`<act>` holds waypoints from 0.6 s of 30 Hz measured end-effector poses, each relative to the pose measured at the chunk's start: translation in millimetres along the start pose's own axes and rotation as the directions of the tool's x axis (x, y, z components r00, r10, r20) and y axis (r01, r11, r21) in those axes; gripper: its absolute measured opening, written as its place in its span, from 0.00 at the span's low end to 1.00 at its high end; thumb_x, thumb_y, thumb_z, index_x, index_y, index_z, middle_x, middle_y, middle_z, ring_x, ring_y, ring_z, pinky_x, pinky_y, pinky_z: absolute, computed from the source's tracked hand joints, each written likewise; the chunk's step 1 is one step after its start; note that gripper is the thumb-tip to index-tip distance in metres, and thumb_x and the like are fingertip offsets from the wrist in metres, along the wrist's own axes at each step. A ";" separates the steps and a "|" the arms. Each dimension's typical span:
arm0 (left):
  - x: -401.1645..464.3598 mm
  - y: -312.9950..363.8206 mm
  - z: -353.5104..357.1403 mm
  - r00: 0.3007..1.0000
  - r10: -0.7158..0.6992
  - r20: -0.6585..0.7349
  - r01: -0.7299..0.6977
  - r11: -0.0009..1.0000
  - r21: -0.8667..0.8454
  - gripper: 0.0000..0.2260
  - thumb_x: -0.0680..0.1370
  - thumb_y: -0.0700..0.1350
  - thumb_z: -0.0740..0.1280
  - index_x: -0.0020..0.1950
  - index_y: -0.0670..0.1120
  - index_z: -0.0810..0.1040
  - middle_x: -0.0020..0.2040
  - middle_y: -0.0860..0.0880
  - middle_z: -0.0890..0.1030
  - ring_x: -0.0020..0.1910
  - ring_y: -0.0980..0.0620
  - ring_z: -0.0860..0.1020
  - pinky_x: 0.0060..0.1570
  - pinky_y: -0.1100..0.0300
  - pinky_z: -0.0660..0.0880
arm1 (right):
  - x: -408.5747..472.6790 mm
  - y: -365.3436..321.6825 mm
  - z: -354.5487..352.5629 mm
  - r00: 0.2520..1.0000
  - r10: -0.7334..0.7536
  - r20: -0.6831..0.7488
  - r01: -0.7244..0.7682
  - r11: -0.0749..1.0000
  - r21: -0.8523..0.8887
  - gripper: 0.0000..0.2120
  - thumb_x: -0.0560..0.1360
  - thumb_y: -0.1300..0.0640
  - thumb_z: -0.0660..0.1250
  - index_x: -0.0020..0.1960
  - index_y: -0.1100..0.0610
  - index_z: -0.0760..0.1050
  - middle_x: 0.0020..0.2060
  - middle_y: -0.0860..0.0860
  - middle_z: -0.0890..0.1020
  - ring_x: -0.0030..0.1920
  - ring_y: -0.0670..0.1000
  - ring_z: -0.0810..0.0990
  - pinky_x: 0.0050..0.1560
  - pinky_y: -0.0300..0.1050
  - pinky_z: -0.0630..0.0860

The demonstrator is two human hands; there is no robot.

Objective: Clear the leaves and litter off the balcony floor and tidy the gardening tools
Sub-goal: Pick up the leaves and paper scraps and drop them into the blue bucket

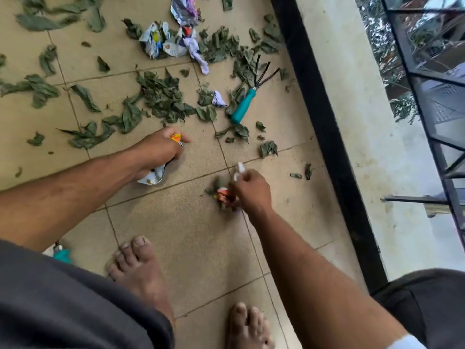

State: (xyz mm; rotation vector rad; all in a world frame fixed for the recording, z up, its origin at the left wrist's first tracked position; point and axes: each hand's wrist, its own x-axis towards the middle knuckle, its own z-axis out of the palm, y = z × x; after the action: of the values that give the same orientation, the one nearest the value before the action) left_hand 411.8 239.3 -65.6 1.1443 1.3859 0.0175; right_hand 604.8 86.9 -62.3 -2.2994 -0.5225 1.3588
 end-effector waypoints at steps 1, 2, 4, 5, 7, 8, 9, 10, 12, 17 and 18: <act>-1.0 -2.4 -0.7 1.000 -0.006 0.004 0.006 1.000 -0.001 0.18 0.77 0.33 0.65 0.61 0.52 0.82 0.54 0.47 0.80 0.47 0.51 0.74 0.42 0.57 0.71 | 2.7 -14.9 -0.5 0.995 -0.056 0.085 0.047 0.994 0.096 0.04 0.78 0.60 0.71 0.51 0.57 0.76 0.47 0.56 0.85 0.44 0.56 0.88 0.46 0.60 0.87; -1.2 -4.8 -1.2 1.000 -0.006 0.002 0.006 1.000 0.000 0.19 0.77 0.33 0.65 0.60 0.53 0.83 0.57 0.48 0.81 0.50 0.51 0.75 0.46 0.56 0.73 | 8.5 -26.1 -6.4 0.987 -0.105 0.118 0.084 0.982 0.167 0.05 0.77 0.63 0.71 0.50 0.58 0.75 0.47 0.58 0.86 0.43 0.57 0.88 0.45 0.59 0.87; -1.8 -7.0 -1.6 1.000 -0.011 -0.003 0.011 1.000 -0.001 0.19 0.77 0.34 0.65 0.59 0.54 0.83 0.62 0.51 0.81 0.58 0.52 0.77 0.55 0.53 0.75 | 20.7 -40.0 -30.6 0.987 -0.159 -0.006 0.158 0.972 0.174 0.06 0.77 0.64 0.72 0.49 0.58 0.75 0.45 0.57 0.86 0.39 0.57 0.89 0.42 0.57 0.86; -1.1 -7.8 -1.6 1.000 -0.010 -0.001 0.010 1.000 -0.006 0.19 0.77 0.33 0.66 0.60 0.54 0.82 0.63 0.51 0.81 0.59 0.51 0.77 0.56 0.52 0.75 | 27.6 -41.2 -48.1 0.976 -0.165 -0.140 0.181 0.977 0.112 0.06 0.77 0.62 0.73 0.48 0.55 0.76 0.44 0.55 0.87 0.38 0.54 0.89 0.42 0.56 0.86; 0.2 -8.7 -0.6 1.000 -0.014 0.006 0.014 1.000 -0.011 0.18 0.77 0.33 0.66 0.61 0.52 0.82 0.60 0.48 0.81 0.54 0.50 0.76 0.51 0.54 0.74 | 39.3 -29.7 -94.1 0.900 -0.147 -0.411 0.127 0.989 -0.077 0.05 0.76 0.54 0.73 0.49 0.48 0.77 0.45 0.49 0.86 0.39 0.50 0.88 0.46 0.56 0.85; 0.8 -8.2 -0.2 1.000 -0.018 0.008 0.018 1.000 -0.012 0.18 0.77 0.33 0.66 0.61 0.52 0.81 0.58 0.47 0.81 0.52 0.49 0.76 0.49 0.54 0.73 | 43.7 -18.7 -116.5 0.846 -0.130 -0.517 0.043 0.983 -0.177 0.07 0.75 0.51 0.72 0.51 0.46 0.77 0.47 0.47 0.85 0.41 0.50 0.87 0.48 0.56 0.84; 1.8 -7.5 0.5 1.000 -0.019 0.005 0.019 1.000 -0.016 0.18 0.77 0.34 0.66 0.61 0.52 0.81 0.56 0.47 0.81 0.50 0.49 0.75 0.48 0.54 0.73 | 44.4 -8.1 -135.5 0.805 -0.103 -0.584 -0.063 0.964 -0.257 0.10 0.73 0.49 0.71 0.53 0.46 0.76 0.50 0.47 0.84 0.45 0.51 0.85 0.50 0.56 0.83; 3.0 -7.2 0.7 1.000 -0.020 -0.001 0.020 1.000 -0.021 0.18 0.77 0.34 0.66 0.61 0.52 0.81 0.55 0.46 0.81 0.49 0.49 0.75 0.47 0.53 0.72 | 46.3 3.3 -148.0 0.787 -0.068 -0.614 -0.158 0.938 -0.307 0.13 0.71 0.49 0.70 0.54 0.46 0.76 0.52 0.49 0.84 0.48 0.54 0.84 0.52 0.56 0.82; 5.6 -5.2 0.6 1.000 -0.016 -0.027 0.016 0.999 -0.031 0.18 0.77 0.34 0.66 0.61 0.52 0.82 0.53 0.46 0.80 0.47 0.48 0.74 0.46 0.53 0.71 | 49.8 17.2 -151.7 0.804 -0.037 -0.593 -0.269 0.867 -0.419 0.16 0.71 0.51 0.71 0.58 0.48 0.76 0.55 0.53 0.81 0.53 0.60 0.83 0.54 0.57 0.80; 11.4 -9.5 -1.7 0.996 -0.014 -0.090 0.009 0.998 -0.055 0.18 0.75 0.34 0.67 0.59 0.53 0.82 0.51 0.44 0.81 0.44 0.48 0.74 0.43 0.52 0.71 | 80.5 -2.0 -113.5 0.875 -0.086 -0.476 -0.160 0.878 -0.452 0.21 0.74 0.51 0.72 0.66 0.48 0.75 0.60 0.54 0.79 0.54 0.58 0.83 0.57 0.56 0.81; 11.8 -11.0 -1.8 0.996 -0.012 -0.088 0.007 0.998 -0.054 0.18 0.75 0.34 0.67 0.60 0.53 0.82 0.51 0.45 0.81 0.44 0.48 0.74 0.43 0.53 0.71 | 87.8 -10.1 -104.2 0.879 -0.128 -0.459 -0.091 0.901 -0.425 0.19 0.73 0.50 0.72 0.64 0.45 0.76 0.57 0.52 0.80 0.50 0.55 0.84 0.54 0.55 0.84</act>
State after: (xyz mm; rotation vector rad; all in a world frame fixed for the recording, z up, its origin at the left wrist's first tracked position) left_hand 407.1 242.1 -80.9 1.1030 1.4603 0.0994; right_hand 735.7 123.7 -75.6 -2.8513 -0.7328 0.6461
